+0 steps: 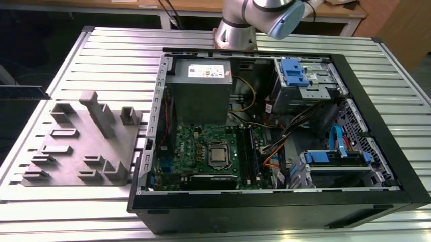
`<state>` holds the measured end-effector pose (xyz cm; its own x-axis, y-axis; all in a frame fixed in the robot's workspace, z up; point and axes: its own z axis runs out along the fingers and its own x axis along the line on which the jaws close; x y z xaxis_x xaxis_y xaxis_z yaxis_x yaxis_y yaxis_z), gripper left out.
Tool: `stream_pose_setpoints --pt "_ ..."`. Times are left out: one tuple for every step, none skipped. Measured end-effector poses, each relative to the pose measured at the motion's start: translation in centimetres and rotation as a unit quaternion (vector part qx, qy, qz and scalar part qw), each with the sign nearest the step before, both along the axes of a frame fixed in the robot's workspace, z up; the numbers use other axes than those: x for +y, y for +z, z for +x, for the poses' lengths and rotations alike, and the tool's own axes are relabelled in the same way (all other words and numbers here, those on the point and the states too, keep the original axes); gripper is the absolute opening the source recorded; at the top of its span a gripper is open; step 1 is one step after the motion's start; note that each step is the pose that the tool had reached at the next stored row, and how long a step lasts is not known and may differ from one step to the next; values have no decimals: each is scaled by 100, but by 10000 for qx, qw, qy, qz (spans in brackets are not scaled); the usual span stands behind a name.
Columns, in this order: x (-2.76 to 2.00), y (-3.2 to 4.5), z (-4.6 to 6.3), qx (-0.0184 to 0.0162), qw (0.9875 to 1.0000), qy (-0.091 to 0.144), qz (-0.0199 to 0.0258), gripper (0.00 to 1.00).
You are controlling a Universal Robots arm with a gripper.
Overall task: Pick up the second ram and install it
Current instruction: 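Pick up the second ram and move it above second insertion slot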
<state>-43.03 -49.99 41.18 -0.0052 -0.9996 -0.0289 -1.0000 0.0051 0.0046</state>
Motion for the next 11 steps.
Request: stream_pose_setpoints --pt "0 0 0 0 10000 0 0 8" --pt "0 0 0 0 10000 0 0 8" --pt "1 1 4 1 10000 0 0 8" --pt "1 2 8 1 10000 -1 -1 8" --pt "0 1 15 1 10000 0 -1 8" --pt "0 0 22 0 10000 0 0 8" --pt "0 1 31 0 10000 0 0 8" --pt "0 0 41 0 10000 0 0 8" --pt "0 0 55 0 10000 0 0 8" --pt "0 0 70 0 10000 0 0 8" --pt "0 1 86 0 10000 0 0 8"
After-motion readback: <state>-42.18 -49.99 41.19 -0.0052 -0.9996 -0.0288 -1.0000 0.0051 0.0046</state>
